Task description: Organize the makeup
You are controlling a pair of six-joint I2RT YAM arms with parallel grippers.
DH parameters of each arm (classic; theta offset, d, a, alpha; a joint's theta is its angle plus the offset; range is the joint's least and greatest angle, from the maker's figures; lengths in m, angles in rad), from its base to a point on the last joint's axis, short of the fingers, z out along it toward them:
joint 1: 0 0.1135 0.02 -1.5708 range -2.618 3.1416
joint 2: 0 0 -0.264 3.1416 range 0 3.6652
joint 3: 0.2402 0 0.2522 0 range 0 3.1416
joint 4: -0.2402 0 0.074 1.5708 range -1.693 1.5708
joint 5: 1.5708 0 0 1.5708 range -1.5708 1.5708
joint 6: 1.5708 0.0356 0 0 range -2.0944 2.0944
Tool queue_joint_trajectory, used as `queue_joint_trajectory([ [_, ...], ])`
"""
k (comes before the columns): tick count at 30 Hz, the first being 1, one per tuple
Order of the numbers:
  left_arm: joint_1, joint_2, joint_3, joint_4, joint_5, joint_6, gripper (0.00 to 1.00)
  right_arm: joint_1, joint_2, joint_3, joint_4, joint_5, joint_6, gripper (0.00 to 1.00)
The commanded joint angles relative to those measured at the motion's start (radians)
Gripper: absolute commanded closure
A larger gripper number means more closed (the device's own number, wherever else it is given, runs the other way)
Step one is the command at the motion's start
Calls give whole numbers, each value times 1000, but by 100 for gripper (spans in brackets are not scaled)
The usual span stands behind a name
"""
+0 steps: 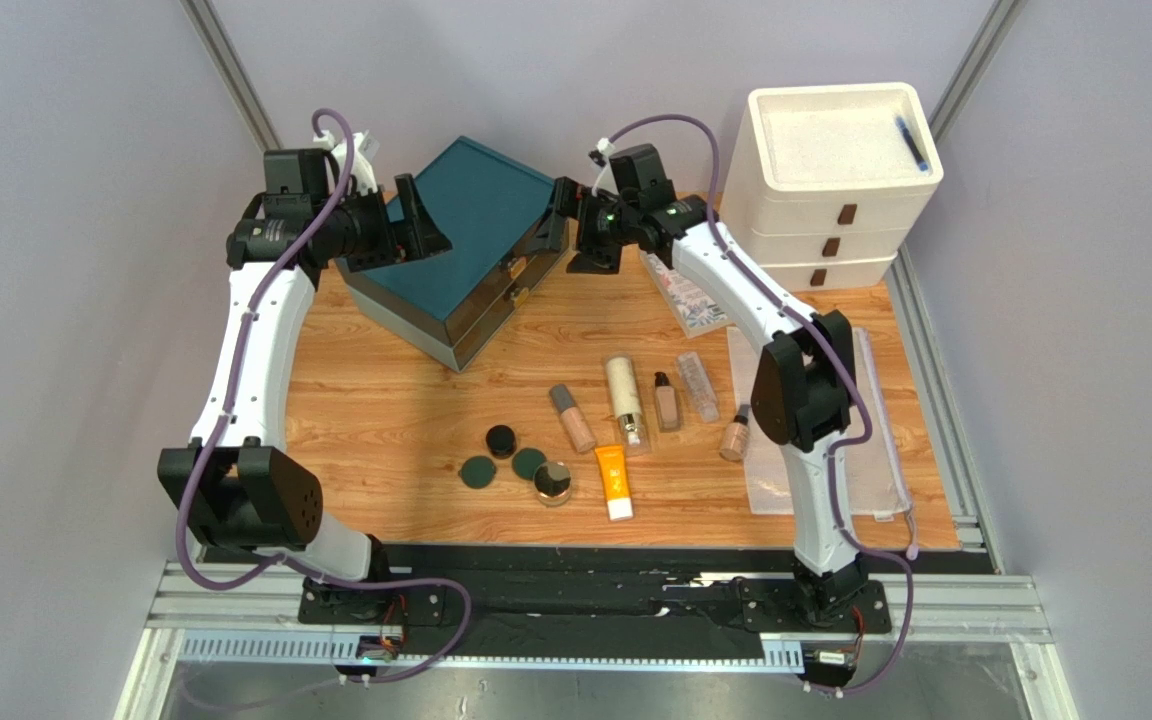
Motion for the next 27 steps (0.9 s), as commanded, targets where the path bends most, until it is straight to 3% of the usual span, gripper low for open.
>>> queue_joint_trajectory([
  [1, 0, 23, 68, -33, -12, -12, 2, 23, 76, 100, 44, -6, 101, 0],
  [3, 0, 46, 71, -38, 3, -11, 7, 28, 103, 106, 67, 1, 150, 0],
  [5, 0, 63, 74, -38, 13, -9, 23, 25, 135, 124, 65, 15, 166, 0],
  [6, 0, 82, 82, -44, 17, -8, 41, 25, 146, 150, 53, 20, 173, 1],
  [7, 0, 96, 88, -48, 25, -3, 51, 25, 157, 161, 47, 29, 176, 1],
  [8, 0, 127, 108, -58, 30, 0, 71, 23, 180, 182, 44, 29, 180, 2],
  [10, -2, 167, 143, -107, 28, 4, 95, 20, 199, 196, 45, 23, 206, 7],
  [11, -3, 209, 181, -128, 25, 8, 100, 17, 220, 204, 53, 20, 216, 9],
  [19, -29, 305, 258, -211, -82, 15, 100, -8, 294, 254, 70, 18, 275, 21],
  [27, -72, 386, 303, -269, -133, 15, 100, -17, 375, 334, 91, 0, 314, 25],
])
